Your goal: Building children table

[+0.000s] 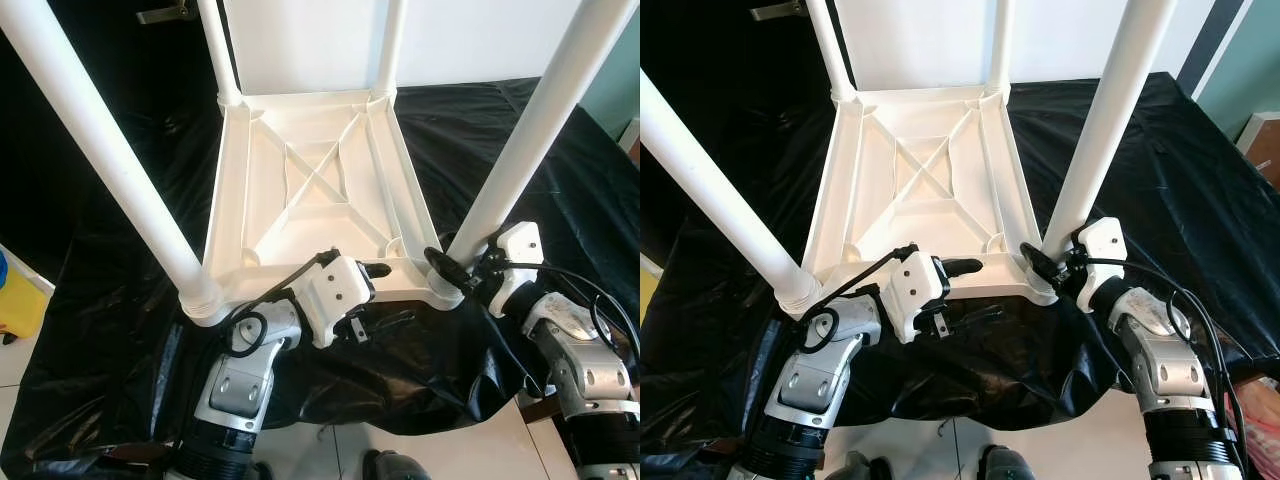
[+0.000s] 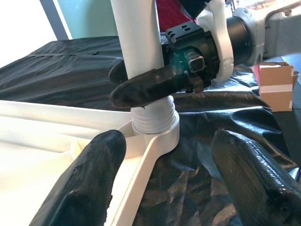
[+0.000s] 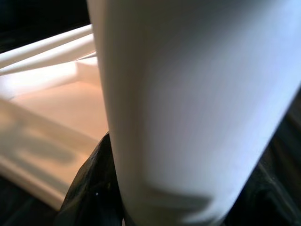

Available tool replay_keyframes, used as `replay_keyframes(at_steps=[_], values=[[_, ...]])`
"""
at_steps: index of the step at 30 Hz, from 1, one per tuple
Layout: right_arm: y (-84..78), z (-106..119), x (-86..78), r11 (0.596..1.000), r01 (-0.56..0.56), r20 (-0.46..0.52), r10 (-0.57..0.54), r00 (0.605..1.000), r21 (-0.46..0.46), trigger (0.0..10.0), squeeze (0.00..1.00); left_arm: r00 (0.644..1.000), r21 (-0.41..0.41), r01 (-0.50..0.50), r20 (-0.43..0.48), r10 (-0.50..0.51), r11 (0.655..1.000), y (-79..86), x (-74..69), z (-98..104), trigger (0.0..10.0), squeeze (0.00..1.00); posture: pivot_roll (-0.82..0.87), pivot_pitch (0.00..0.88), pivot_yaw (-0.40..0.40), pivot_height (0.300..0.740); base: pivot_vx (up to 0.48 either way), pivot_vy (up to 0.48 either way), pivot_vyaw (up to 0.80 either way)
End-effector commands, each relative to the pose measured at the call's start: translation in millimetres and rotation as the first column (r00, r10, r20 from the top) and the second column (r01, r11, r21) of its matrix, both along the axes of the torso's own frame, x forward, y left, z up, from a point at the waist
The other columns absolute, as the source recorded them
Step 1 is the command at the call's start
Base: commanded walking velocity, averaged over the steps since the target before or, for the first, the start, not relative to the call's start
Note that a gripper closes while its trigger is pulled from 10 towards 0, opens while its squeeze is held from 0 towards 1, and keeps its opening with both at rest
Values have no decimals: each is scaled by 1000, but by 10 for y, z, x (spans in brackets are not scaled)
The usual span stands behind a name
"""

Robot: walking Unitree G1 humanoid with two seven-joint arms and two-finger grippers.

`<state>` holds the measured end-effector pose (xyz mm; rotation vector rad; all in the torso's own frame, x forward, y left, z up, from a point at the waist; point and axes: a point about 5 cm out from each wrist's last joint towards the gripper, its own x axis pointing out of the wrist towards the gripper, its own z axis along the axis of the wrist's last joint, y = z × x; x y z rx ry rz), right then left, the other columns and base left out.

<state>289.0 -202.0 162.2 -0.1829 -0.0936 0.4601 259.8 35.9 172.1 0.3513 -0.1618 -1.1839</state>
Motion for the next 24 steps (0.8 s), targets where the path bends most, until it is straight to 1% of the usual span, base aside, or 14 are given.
replay_keyframes(at_steps=[1,2,4,5,8,11,13,16,17,18,19,20,22,24], values=[[32,-134,2,994,111,-59,-110,992,16,10000,0,982,-60,-187,22,189,981,29,97,6,10000,0,-155,118,34,740,0,0,0],[32,-134,2,994,111,-59,-110,992,16,10000,0,982,-60,-187,22,189,981,29,97,6,10000,0,-155,118,34,740,0,0,0],[73,-131,9,982,181,-60,-178,982,53,10000,0,983,-59,-182,21,183,982,20,98,5,10000,0,-158,120,37,740,0,0,0],[73,-131,9,982,181,-60,-178,982,53,10000,0,983,-59,-182,21,183,982,20,98,5,10000,0,-158,120,37,740,0,0,0],[177,-146,-4,941,312,-95,-302,949,131,10000,0,984,-58,-176,18,177,983,12,96,1,10000,0,-157,122,39,740,0,0,0],[231,-158,-23,925,350,-103,-337,936,146,10000,0,984,-57,-174,18,175,983,9,92,-2,10000,0,-157,122,39,740,0,0,0],[318,-184,-58,899,409,-116,-394,912,160,10000,0,985,-56,-173,16,174,983,10,84,-8,10000,0,-156,128,37,740,0,0,0],[344,-190,-71,888,431,-120,-415,902,163,10000,0,985,-56,-172,15,173,983,10,81,-10,10000,0,-156,128,37,740,0,0,0],[390,-208,-98,853,494,-136,-477,868,169,10000,0,985,-57,-172,14,173,983,8,75,-13,10000,0,-153,131,31,740,0,0,0],[390,-208,-98,853,494,-136,-477,868,169,10000,0,985,-57,-172,14,173,983,8,75,-13,10000,0,-153,131,31,740,0,0,0],[443,-226,-127,814,551,-154,-530,834,182,10000,0,985,-58,-173,12,174,983,6,68,-16,10000,0,-149,133,27,740,0,0,0],[512,-250,-152,788,584,-181,-556,811,194,10000,0,985,-58,-173,9,174,983,4,61,-20,10000,0,-147,134,26,740,0,0,0],[571,-260,-171,775,600,-198,-568,799,201,10000,0,985,-59,-173,7,174,983,2,55,-24,10000,0,-146,135,26,740,0,0,0],[604,-263,-179,773,601,-206,-566,798,205,10000,0,985,-59,-173,6,174,983,1,52,-26,10000,0,-146,135,26,740,0,0,0]])
